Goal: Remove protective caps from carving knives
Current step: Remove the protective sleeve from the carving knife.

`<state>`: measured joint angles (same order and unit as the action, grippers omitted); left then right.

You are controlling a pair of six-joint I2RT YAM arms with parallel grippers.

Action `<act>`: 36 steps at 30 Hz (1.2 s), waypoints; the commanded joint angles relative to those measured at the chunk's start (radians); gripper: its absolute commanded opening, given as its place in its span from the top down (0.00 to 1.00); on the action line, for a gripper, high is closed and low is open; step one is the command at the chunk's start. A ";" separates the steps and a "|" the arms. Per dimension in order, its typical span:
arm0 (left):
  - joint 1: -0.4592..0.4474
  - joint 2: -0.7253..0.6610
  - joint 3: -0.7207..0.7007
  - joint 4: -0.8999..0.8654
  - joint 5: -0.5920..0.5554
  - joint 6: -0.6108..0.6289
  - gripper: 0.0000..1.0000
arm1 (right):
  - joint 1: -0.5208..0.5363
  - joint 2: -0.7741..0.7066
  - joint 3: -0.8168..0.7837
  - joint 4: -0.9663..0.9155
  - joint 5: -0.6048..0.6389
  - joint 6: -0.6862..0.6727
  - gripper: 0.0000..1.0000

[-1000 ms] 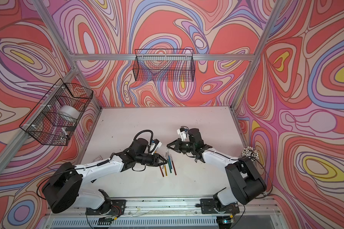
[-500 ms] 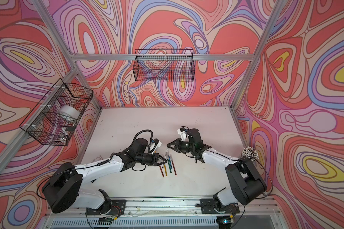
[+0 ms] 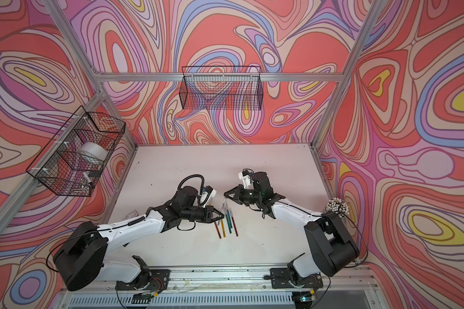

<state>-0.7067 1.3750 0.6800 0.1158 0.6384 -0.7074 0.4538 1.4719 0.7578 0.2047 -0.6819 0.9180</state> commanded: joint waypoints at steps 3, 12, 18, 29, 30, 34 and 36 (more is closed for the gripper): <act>-0.019 -0.025 -0.043 -0.085 0.075 0.025 0.96 | -0.052 0.023 0.072 0.047 0.082 -0.019 0.94; -0.019 -0.026 -0.060 -0.048 0.068 -0.003 0.96 | -0.077 0.035 0.095 0.029 0.094 -0.034 0.94; -0.020 -0.022 -0.080 0.005 0.056 -0.036 0.96 | -0.079 0.046 0.101 0.029 0.112 -0.038 0.95; -0.053 -0.007 -0.120 0.069 0.018 -0.065 0.96 | -0.081 0.067 0.104 0.079 0.145 0.003 0.95; -0.055 -0.007 -0.124 0.072 0.017 -0.067 0.96 | -0.081 0.068 0.104 0.084 0.150 0.005 0.95; -0.060 -0.008 -0.140 0.095 0.012 -0.082 0.97 | -0.083 0.073 0.113 0.083 0.171 0.005 0.95; -0.062 -0.007 -0.143 0.100 0.010 -0.087 0.97 | -0.086 0.075 0.116 0.085 0.181 0.005 0.95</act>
<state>-0.7269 1.3666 0.5823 0.3122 0.5442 -0.7895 0.4259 1.5307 0.8089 0.1520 -0.7059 0.9123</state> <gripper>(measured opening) 0.108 0.099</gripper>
